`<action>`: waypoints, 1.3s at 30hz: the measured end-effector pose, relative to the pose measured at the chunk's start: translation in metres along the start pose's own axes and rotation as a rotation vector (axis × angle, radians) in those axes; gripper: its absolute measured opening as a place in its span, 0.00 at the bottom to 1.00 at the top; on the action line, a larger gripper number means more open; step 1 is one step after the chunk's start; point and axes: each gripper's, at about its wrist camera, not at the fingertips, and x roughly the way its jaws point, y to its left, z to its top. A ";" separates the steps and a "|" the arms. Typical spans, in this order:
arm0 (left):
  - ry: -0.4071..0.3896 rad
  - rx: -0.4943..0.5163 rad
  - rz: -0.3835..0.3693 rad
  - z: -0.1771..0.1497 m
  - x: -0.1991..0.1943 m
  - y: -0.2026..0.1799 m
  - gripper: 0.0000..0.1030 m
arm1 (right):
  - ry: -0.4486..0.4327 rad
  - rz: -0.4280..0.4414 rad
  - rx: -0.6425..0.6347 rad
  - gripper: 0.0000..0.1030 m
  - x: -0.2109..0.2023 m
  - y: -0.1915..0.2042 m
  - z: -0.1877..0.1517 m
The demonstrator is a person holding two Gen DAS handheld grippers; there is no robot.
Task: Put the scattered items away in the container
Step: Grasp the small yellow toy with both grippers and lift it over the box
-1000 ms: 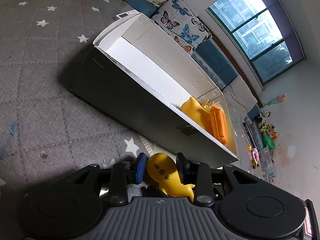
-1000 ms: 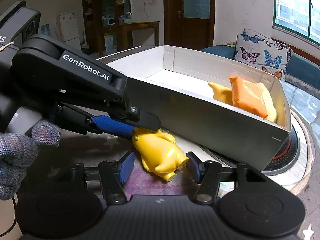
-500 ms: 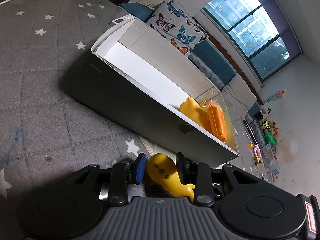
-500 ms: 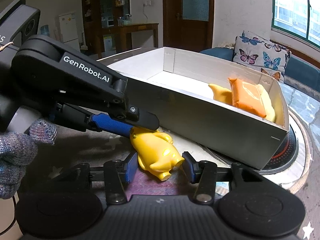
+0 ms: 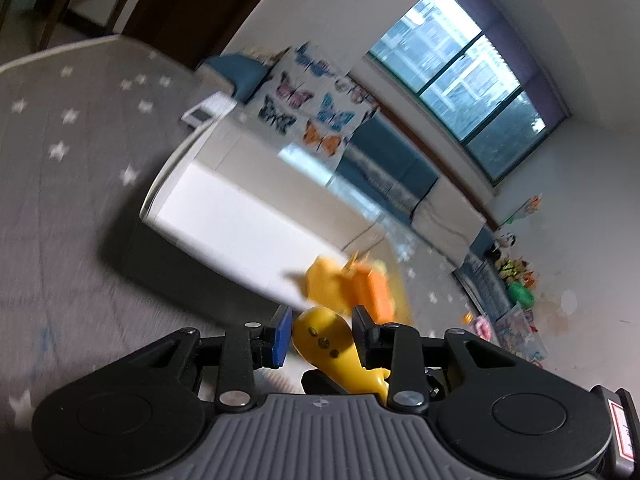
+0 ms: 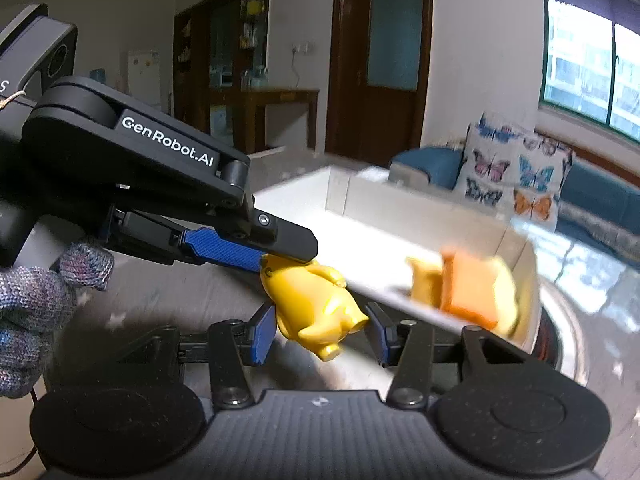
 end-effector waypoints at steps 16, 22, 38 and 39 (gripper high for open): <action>-0.056 0.043 -0.008 0.067 0.035 -0.010 0.33 | -0.031 -0.053 0.001 0.47 0.051 -0.038 0.065; -0.007 0.000 -0.003 0.077 0.060 0.007 0.33 | 0.033 -0.049 0.009 0.47 0.080 -0.049 0.071; 0.116 -0.072 0.001 0.082 0.104 0.038 0.33 | 0.196 -0.038 0.015 0.47 0.123 -0.058 0.060; 0.122 -0.072 0.002 0.082 0.106 0.039 0.33 | 0.201 -0.039 0.015 0.47 0.124 -0.058 0.059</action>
